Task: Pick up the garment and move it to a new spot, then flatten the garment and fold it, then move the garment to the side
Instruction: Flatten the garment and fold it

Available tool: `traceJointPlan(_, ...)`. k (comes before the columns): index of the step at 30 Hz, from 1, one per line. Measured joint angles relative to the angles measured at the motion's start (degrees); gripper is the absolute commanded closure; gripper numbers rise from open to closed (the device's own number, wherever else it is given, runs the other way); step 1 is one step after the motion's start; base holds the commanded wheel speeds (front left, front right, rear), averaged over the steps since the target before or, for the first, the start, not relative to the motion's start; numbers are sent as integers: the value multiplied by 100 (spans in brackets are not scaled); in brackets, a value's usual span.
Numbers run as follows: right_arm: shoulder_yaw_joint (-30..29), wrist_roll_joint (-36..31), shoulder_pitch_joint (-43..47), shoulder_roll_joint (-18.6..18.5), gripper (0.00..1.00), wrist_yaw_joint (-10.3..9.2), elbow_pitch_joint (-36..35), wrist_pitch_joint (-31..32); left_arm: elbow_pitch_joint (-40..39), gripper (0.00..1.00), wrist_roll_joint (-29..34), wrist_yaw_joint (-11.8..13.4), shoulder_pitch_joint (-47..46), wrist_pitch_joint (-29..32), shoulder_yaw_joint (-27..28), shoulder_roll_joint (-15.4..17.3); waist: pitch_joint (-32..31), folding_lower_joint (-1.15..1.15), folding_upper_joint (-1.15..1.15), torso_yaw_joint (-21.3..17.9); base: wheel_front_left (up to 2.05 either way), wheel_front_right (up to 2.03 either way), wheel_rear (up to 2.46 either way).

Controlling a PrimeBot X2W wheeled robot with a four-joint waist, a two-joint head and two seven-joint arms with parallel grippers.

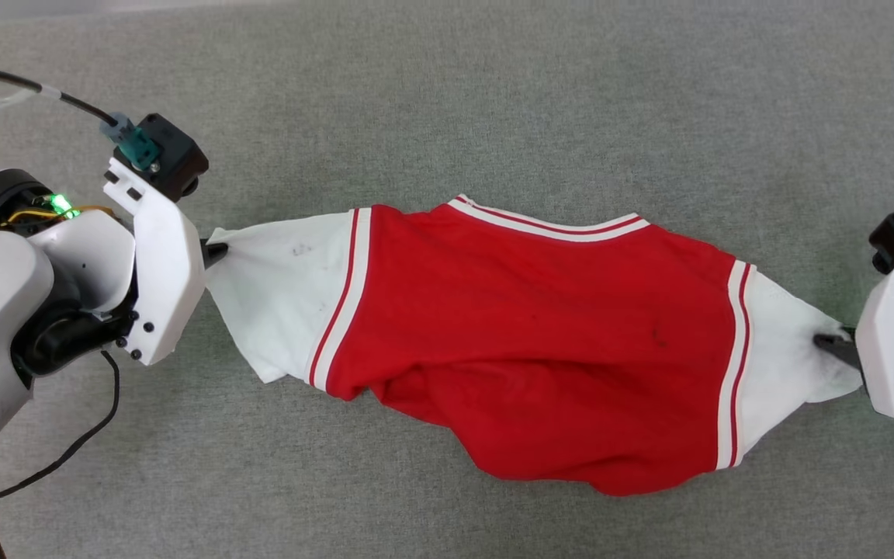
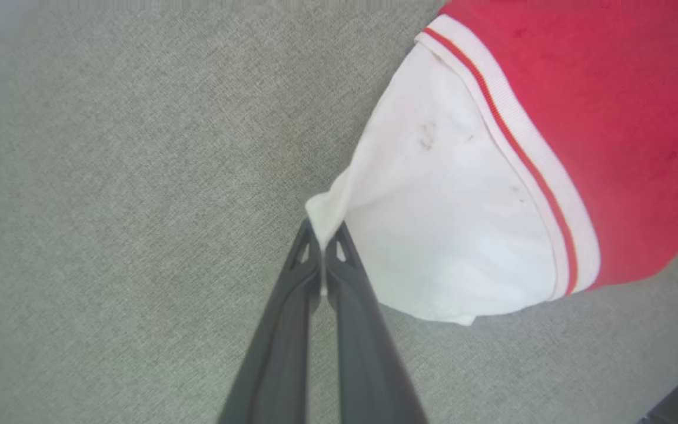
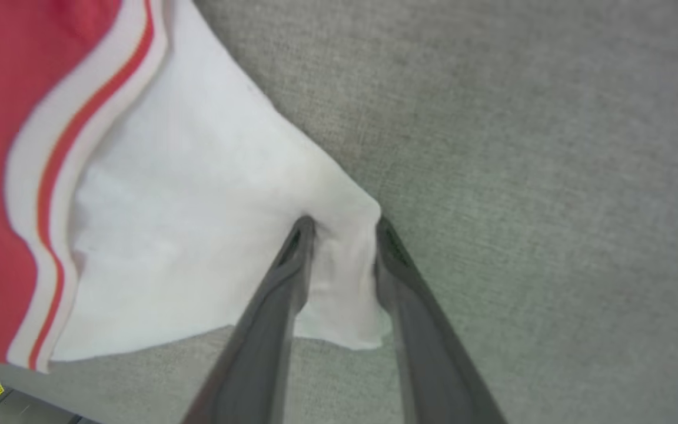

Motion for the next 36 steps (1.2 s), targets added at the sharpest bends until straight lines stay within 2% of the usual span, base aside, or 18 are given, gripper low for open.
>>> traceJointPlan(8, 25, -76, -381, -197, 100, 0, -268, -970, 111, 100, 110, -8, -36, -643, 31, 5, -468, 0, 0, -57, 0, 0, 0)
traceJointPlan(20, -240, -16, -711, -438, 100, -1, -976, -1779, -189, 100, 401, 32, -501, -1349, 357, 83, -1032, 0, 0, -12, 0, 0, 0)
traceJointPlan(28, -641, -448, -1523, -385, 100, -1, -1173, -2019, -222, 100, 665, 179, -1134, -1729, 673, -260, -1160, 0, 0, 129, 0, 0, 0)
traceJointPlan(36, -519, -1051, -2859, -94, 100, 0, -914, -1834, 291, 100, 915, 162, -2018, -1992, 917, -715, -864, 0, 0, 165, 0, 0, 0)
